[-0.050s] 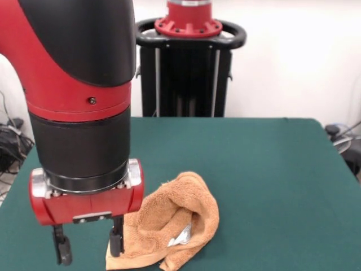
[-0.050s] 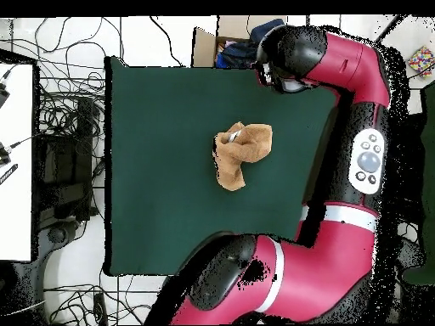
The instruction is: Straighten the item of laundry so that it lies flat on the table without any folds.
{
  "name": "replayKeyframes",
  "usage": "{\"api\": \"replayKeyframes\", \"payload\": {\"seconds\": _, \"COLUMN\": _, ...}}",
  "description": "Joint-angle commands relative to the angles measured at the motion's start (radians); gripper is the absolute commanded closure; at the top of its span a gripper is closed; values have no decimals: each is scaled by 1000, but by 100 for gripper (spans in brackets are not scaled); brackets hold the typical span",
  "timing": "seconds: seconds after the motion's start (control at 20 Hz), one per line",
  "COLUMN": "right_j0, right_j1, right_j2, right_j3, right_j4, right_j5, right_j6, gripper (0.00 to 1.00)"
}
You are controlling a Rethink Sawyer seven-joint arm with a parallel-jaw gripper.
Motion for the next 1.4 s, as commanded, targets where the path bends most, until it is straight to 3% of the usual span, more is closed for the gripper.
{"api": "replayKeyframes", "payload": {"seconds": 0.05, "right_j0": -14, "right_j1": -28, "right_j2": 63, "right_j3": 301, "right_j4": -12, "right_j5": -70, "right_j6": -138, "gripper": 0}}
{"api": "replayKeyframes", "payload": {"seconds": 0.3, "right_j0": -14, "right_j1": -62, "right_j2": 66, "right_j3": 375, "right_j4": -9, "right_j5": -102, "right_j6": -93, "gripper": 0}}
{"api": "replayKeyframes", "payload": {"seconds": 0.65, "right_j0": -19, "right_j1": -53, "right_j2": 79, "right_j3": 386, "right_j4": -15, "right_j5": -135, "right_j6": -82, "gripper": 0}}
{"api": "replayKeyframes", "payload": {"seconds": 1.1, "right_j0": -10, "right_j1": 13, "right_j2": 96, "right_j3": 294, "right_j4": -20, "right_j5": -136, "right_j6": -94, "gripper": 0}}
{"api": "replayKeyframes", "payload": {"seconds": 1.4, "right_j0": -14, "right_j1": 7, "right_j2": 90, "right_j3": 325, "right_j4": -21, "right_j5": -180, "right_j6": -79, "gripper": 0}}
